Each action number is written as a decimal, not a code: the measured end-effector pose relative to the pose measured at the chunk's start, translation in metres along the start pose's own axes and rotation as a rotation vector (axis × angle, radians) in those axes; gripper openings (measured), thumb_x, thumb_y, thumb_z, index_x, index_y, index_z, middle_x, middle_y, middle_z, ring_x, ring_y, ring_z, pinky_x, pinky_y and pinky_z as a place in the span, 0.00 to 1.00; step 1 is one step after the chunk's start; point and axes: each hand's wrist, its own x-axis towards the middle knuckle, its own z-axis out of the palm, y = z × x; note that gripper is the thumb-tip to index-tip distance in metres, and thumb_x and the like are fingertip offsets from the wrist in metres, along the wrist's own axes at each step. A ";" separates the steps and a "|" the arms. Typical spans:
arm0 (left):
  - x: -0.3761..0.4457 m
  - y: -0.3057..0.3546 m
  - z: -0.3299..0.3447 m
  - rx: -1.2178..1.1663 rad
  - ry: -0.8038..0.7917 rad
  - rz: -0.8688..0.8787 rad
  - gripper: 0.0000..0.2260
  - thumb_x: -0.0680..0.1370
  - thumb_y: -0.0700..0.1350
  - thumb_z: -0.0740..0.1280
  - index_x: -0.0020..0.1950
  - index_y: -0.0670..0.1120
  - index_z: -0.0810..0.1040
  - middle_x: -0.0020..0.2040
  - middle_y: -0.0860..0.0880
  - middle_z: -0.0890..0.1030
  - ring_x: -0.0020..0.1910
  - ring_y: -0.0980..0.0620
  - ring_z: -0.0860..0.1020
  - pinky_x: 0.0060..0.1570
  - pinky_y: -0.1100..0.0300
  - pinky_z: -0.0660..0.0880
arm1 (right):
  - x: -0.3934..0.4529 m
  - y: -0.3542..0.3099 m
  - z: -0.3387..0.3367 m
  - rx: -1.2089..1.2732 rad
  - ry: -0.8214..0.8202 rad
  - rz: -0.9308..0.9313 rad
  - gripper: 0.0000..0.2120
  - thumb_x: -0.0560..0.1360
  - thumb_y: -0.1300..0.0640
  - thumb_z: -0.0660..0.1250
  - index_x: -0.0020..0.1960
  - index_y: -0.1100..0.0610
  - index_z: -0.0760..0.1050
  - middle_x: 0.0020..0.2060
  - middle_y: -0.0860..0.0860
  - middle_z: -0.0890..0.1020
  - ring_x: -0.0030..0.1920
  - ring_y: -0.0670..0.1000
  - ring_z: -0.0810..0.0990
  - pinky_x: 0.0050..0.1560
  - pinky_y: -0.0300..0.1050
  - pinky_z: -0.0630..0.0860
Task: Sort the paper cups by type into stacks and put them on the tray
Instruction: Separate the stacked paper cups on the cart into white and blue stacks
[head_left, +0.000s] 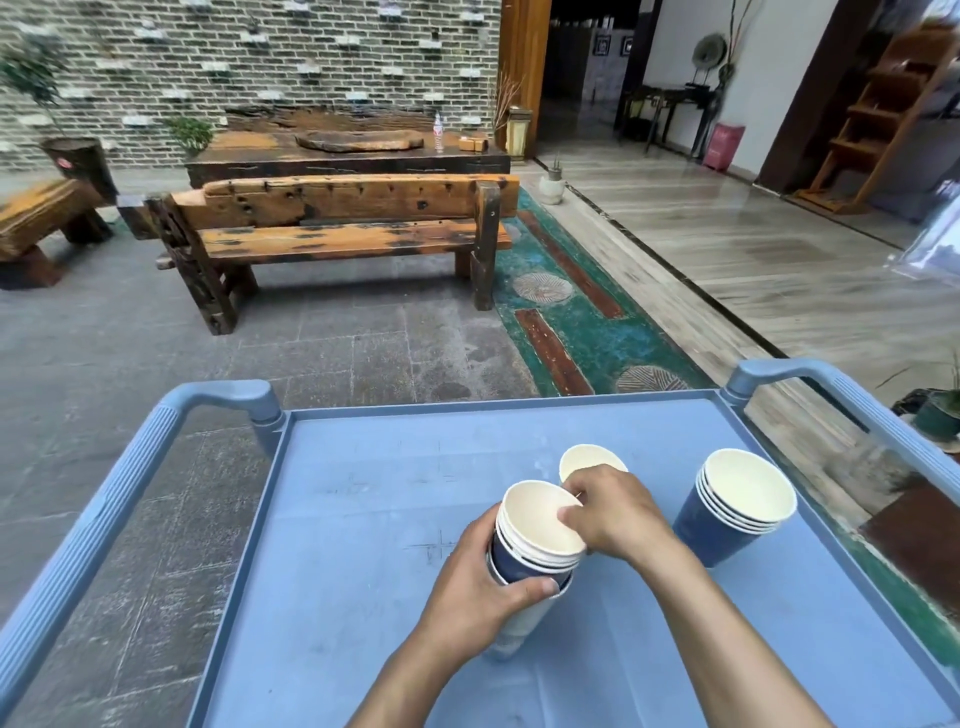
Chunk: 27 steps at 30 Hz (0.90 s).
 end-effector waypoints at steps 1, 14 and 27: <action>0.001 0.003 -0.003 0.029 0.001 0.008 0.33 0.61 0.54 0.79 0.62 0.71 0.70 0.63 0.63 0.75 0.62 0.68 0.73 0.61 0.61 0.72 | 0.003 0.000 -0.001 0.018 -0.014 -0.004 0.06 0.68 0.56 0.65 0.41 0.53 0.80 0.38 0.52 0.84 0.37 0.52 0.84 0.37 0.41 0.76; 0.003 0.018 -0.014 0.200 -0.055 0.002 0.32 0.61 0.58 0.76 0.62 0.67 0.69 0.57 0.66 0.79 0.56 0.67 0.76 0.57 0.61 0.75 | 0.014 0.007 0.001 0.087 -0.002 0.004 0.10 0.67 0.54 0.67 0.28 0.51 0.73 0.28 0.47 0.78 0.30 0.47 0.76 0.26 0.37 0.64; -0.003 0.014 -0.023 0.144 -0.078 -0.020 0.33 0.63 0.55 0.78 0.60 0.73 0.65 0.57 0.72 0.77 0.56 0.71 0.75 0.49 0.68 0.71 | 0.020 0.029 -0.048 0.497 0.052 0.050 0.06 0.69 0.64 0.65 0.37 0.59 0.80 0.34 0.55 0.82 0.33 0.53 0.82 0.29 0.46 0.80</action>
